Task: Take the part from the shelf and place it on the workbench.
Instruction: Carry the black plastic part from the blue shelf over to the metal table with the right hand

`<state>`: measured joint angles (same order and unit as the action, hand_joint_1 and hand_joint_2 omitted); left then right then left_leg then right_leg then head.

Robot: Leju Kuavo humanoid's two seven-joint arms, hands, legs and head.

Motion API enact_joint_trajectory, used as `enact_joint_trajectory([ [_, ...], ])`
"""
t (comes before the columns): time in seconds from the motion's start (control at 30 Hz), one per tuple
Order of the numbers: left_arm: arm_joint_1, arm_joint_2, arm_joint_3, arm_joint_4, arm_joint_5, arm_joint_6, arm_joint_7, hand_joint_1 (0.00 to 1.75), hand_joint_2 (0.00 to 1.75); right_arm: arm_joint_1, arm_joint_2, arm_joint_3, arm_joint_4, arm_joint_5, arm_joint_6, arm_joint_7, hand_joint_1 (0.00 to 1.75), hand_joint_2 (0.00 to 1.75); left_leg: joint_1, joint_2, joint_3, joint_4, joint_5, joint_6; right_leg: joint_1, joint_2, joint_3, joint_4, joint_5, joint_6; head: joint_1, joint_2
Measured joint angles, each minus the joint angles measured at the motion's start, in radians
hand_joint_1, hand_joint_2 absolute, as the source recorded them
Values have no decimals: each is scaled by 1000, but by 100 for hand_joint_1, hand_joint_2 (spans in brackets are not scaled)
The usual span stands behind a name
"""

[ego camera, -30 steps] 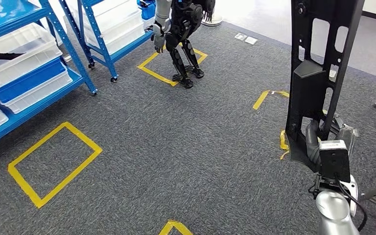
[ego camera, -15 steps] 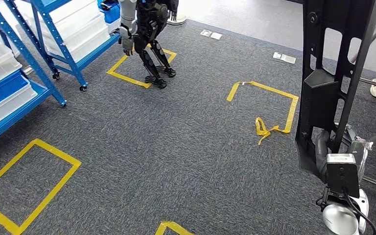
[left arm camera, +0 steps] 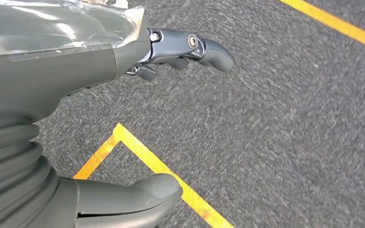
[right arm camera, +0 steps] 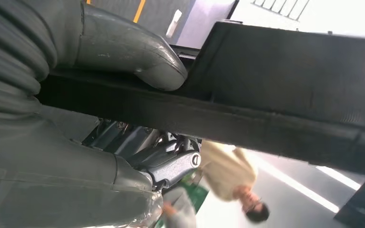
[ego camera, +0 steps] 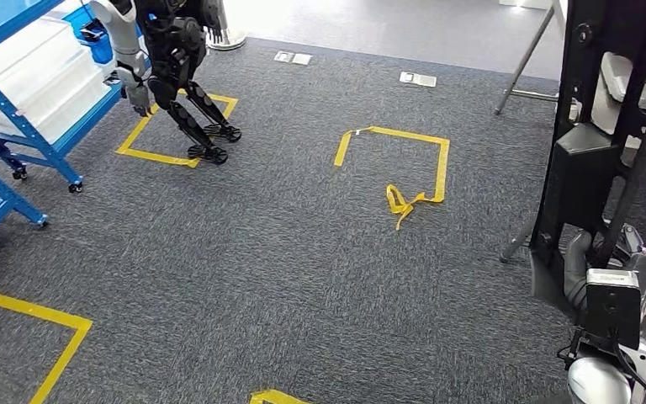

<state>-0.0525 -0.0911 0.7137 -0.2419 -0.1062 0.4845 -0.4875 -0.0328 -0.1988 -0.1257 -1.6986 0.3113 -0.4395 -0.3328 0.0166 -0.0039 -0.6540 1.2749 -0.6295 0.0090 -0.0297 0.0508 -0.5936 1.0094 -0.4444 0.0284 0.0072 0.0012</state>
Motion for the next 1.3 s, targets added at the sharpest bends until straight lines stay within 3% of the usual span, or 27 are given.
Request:
enact_joint_trajectory([
  [0.07,0,0,0,1,0,0,0,0,175,0,0,-6,5,0,-1,0,175,175,3,-11,37,-94,65,3,0,22,2,1,0,0,0,0],
  [0.13,0,0,0,2,0,0,0,0,175,-3,-1,-9,9,0,-2,-1,175,175,7,-50,77,-191,107,4,5,41,-1,7,-1,4,1,0],
  [0.2,0,0,0,2,0,0,0,0,175,-6,-3,-12,13,0,-3,-2,175,175,5,-68,95,-239,121,7,7,62,-11,9,1,15,2,0],
  [0.27,-2,0,-1,3,0,-2,0,0,175,-3,-6,-16,15,0,-4,-4,175,175,0,-47,97,-245,125,18,4,79,-20,5,7,28,3,0],
  [0.33,-4,0,-2,3,-5,-8,0,0,175,1,-12,-20,17,-5,-9,-7,175,175,-1,-25,101,-256,133,35,7,42,-40,34,-6,32,6,0],
  [0.4,-2,1,-6,3,-14,-17,1,0,175,11,-19,-22,19,-13,-19,-17,175,175,-3,0,103,-262,136,44,10,-16,-95,145,-53,24,10,0],
  [0.47,-1,2,-10,4,-19,-23,3,0,175,30,-23,-21,18,-18,-28,-27,175,175,-6,20,102,-262,135,47,10,-33,-151,263,-96,20,12,0],
  [0.5,0,3,-11,4,-20,-24,4,0,175,37,-23,-21,17,-18,-31,-29,175,175,-7,25,102,-262,135,48,9,-35,-164,292,-105,21,12,0],
  [1.0,0,3,-14,6,-20,-26,5,0,175,53,-23,-20,13,-18,-34,-32,175,175,-7,34,102,-262,134,47,7,-37,-173,311,-107,25,12,0],
  [1.03,1,3,-14,6,-20,-28,5,0,175,63,-24,-19,10,-18,-36,-33,175,175,-7,42,103,-261,133,46,6,-39,-162,290,-97,31,12,0],
  [1.07,1,3,-15,7,-21,-30,5,0,175,71,-24,-18,5,-17,-38,-34,175,175,-7,52,104,-261,131,45,3,-47,-136,241,-78,40,12,0],
  [1.1,1,5,-15,8,-23,-33,5,0,175,80,-24,-16,-3,-14,-42,-35,175,175,-9,69,110,-261,125,37,3,-69,-94,166,-54,44,11,0],
  [1.13,1,7,-16,9,-27,-36,6,0,175,88,-25,-14,-11,-11,-46,-37,175,175,-12,87,116,-261,119,29,4,-88,-53,93,-30,46,10,0],
  [1.17,0,9,-20,9,-35,-41,9,0,175,98,-25,-14,-24,-2,-56,-35,175,175,-14,107,123,-263,112,19,4,-98,-23,39,-15,40,9,0],
  [1.2,-2,10,-27,10,-48,-49,14,0,175,113,-25,-15,-44,10,-71,-32,175,175,-13,100,123,-243,89,8,5,-98,-7,12,-7,26,7,0],
  [1.23,-4,9,-37,10,-64,-55,23,0,175,133,-23,-18,-66,22,-84,-27,175,175,-9,76,100,-184,52,4,3,-78,-7,11,-7,15,5,0],
  [1.27,-6,8,-52,11,-84,-63,33,0,175,171,-20,-27,-99,34,-97,-23,175,175,-6,49,63,-106,16,1,4,-51,-7,10,-6,4,3,0],
  [1.3,-9,6,-68,12,-102,-71,43,0,175,214,-15,-41,-134,38,-104,-21,175,175,-4,7,45,-73,12,5,7,-22,-5,10,-6,-2,1,0],
])
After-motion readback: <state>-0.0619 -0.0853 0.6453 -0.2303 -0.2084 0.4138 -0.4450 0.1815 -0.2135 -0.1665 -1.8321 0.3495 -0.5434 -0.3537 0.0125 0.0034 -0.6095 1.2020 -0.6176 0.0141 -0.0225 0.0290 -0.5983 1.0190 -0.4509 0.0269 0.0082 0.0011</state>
